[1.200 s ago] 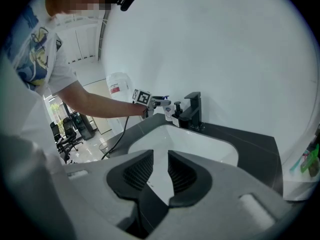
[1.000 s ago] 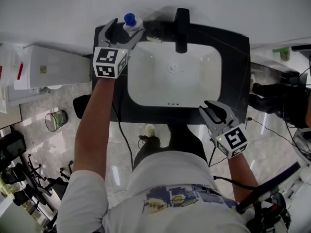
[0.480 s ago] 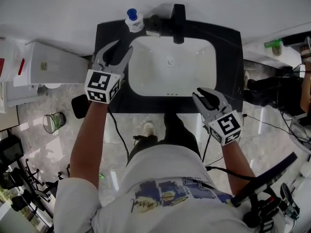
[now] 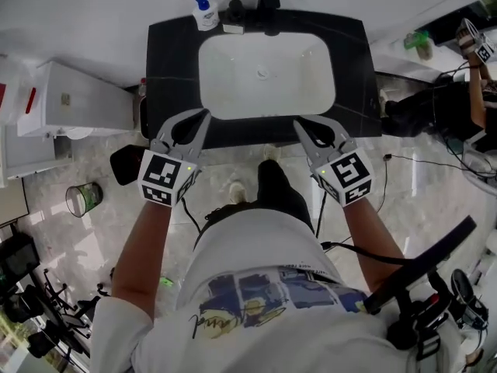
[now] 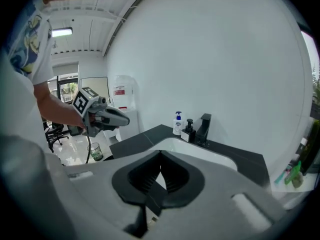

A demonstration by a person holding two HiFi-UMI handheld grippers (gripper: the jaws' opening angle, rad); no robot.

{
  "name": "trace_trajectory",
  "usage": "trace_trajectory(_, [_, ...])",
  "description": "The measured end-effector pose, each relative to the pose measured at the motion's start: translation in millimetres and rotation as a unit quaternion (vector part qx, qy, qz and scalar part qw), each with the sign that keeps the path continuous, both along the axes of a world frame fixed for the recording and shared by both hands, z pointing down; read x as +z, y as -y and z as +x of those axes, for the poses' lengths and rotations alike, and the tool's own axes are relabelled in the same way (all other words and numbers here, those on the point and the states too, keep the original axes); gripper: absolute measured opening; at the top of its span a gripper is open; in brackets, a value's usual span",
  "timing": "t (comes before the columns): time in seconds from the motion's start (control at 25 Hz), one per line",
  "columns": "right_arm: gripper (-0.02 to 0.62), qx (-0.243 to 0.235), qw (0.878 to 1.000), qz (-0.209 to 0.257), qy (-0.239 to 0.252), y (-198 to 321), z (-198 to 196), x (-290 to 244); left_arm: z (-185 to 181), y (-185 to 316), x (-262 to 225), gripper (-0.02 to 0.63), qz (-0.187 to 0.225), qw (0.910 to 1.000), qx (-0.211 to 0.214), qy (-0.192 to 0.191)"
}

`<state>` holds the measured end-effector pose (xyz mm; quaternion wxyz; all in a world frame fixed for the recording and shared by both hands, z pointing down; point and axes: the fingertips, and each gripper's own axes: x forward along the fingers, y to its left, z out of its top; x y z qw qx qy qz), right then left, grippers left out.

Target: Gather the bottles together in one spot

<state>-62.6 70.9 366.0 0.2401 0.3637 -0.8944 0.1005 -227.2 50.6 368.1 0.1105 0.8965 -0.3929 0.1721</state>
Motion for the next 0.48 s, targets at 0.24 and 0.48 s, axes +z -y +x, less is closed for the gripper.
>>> trace_trajectory(0.24, [-0.003,0.01,1.0,0.004,-0.003,-58,-14,-5,11,-78,-5,0.002,-0.023,0.9987,0.044,-0.008])
trace_trajectory(0.48, [-0.002,0.009,1.0,0.018,0.008,-96,-12,-18,23,-124,-5,0.002,-0.029,0.9979,0.056,-0.014])
